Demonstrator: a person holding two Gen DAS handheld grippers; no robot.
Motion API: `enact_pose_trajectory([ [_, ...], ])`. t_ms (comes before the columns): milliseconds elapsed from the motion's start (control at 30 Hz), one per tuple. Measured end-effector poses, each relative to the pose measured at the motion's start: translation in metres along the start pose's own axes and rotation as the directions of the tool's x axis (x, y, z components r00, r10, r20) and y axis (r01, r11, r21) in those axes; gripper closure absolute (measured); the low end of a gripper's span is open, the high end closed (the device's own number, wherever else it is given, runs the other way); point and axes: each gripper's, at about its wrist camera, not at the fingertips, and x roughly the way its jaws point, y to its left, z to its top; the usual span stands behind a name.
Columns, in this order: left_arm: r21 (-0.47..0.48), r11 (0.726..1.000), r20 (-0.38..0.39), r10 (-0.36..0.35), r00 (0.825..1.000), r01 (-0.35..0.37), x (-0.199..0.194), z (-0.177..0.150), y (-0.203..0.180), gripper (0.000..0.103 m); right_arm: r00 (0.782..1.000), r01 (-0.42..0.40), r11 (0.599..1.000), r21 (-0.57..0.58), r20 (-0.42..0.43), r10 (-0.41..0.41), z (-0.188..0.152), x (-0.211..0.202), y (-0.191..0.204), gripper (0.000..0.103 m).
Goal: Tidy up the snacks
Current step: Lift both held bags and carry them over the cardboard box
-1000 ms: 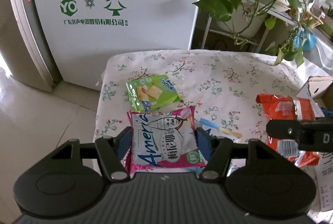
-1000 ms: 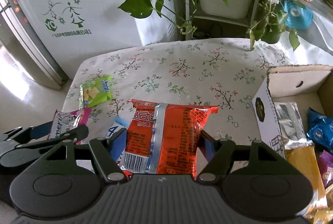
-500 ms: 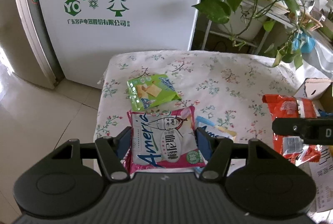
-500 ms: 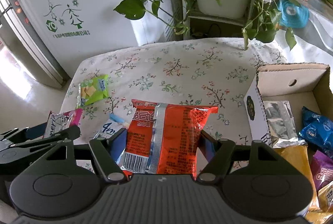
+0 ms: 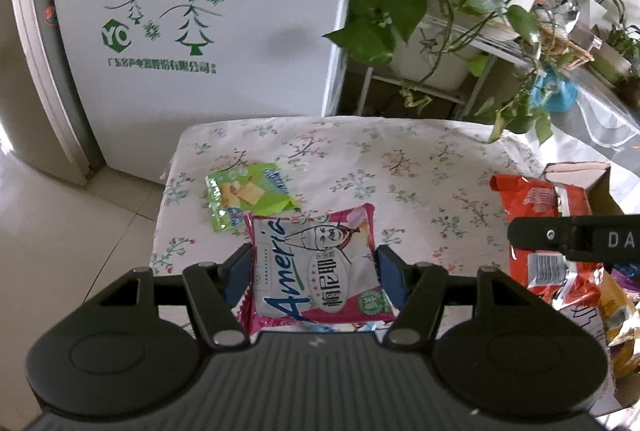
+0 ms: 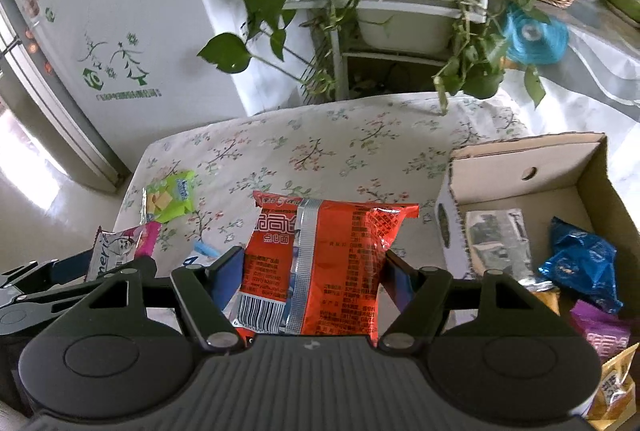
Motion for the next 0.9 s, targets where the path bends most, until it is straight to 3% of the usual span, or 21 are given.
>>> enact_pose_trajectory([
  [500, 0.065, 0.994, 0.042, -0.087, 0.995, 0.084, -0.013, 0.003, -0.063, 0.038, 0.998, 0.022, 0.998, 0.060, 0.062, -0.026, -0.001, -0.028, -0.039, 0.025],
  [900, 0.127, 0.976, 0.048, -0.183, 0.982, 0.175, -0.016, 0.000, -0.119, 0.038, 0.990, 0.060, 0.985, 0.160, 0.117, -0.079, -0.003, -0.056, -0.094, 0.025],
])
